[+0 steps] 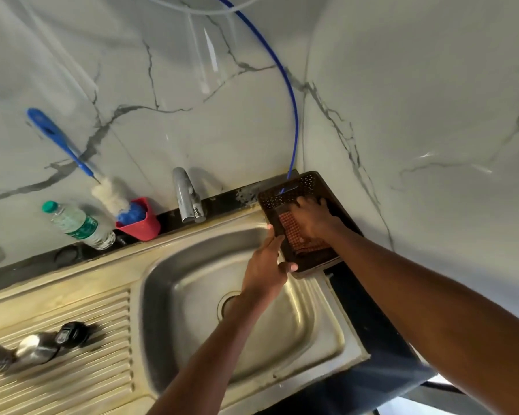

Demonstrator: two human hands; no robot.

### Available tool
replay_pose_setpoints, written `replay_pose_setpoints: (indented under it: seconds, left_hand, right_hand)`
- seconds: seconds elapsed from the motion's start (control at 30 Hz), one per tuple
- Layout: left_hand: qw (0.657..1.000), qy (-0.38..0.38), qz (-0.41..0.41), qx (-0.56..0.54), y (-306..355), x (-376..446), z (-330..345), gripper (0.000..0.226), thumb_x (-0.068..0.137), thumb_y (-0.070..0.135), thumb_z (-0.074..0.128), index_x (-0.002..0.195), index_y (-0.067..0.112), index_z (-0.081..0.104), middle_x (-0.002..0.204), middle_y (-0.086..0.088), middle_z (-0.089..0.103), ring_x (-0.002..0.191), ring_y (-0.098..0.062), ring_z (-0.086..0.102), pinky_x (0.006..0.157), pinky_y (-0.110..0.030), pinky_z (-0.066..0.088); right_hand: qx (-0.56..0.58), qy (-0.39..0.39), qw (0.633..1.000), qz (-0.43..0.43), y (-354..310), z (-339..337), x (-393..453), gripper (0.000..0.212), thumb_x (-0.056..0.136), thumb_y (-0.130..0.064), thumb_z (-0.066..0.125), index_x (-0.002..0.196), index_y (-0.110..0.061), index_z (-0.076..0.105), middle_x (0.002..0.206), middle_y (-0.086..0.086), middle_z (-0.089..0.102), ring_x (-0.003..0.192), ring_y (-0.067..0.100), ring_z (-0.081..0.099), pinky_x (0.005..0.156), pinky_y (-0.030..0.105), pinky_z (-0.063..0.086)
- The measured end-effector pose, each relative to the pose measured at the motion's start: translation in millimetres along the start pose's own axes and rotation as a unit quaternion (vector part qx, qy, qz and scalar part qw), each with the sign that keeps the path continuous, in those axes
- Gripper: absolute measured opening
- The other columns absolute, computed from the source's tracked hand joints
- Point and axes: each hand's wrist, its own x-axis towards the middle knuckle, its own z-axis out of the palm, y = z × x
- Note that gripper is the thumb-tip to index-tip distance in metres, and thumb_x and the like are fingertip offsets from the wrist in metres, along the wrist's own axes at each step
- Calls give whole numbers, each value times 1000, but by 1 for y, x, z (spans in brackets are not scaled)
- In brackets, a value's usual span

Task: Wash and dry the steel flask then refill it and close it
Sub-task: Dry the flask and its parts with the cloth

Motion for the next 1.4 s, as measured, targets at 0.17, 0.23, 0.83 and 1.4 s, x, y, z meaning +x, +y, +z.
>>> replay_pose_setpoints:
  seconds: [0.17,0.23,0.83,1.4]
  left_hand:
    - [1000,6,-26,-15,-2,0,2,79,89,28,80,158,24,43,170,12,21,137,-27,57,107,-49,53]
    - [999,4,-31,-23,-4,-3,2,78,91,32,78,159,25,41,171,13,20,140,-27,54,109,-50,51]
    - [864,90,-81,-489,-36,-87,-85,40,100,53,51,122,24,67,117,5,78,113,-15,71,91,-34,56]
    - [880,245,-187,-360,-234,-243,-214,35,105,46,59,100,18,78,89,-5,80,84,-21,77,74,-38,64]
  right_hand:
    - [-8,59,998,19,-5,-9,-6,37,87,-26,75,122,-20,66,125,6,64,121,30,59,106,52,44]
    - [17,89,995,29,-7,-9,-17,31,90,-27,72,119,-20,66,121,4,65,113,27,63,94,44,51]
    - [681,47,731,25,-120,-101,-162,42,77,-16,88,116,-16,72,101,1,79,95,20,75,73,26,57]
    - [925,-159,340,62,-436,19,-150,36,83,-10,76,115,4,68,109,24,75,92,36,76,78,49,64]
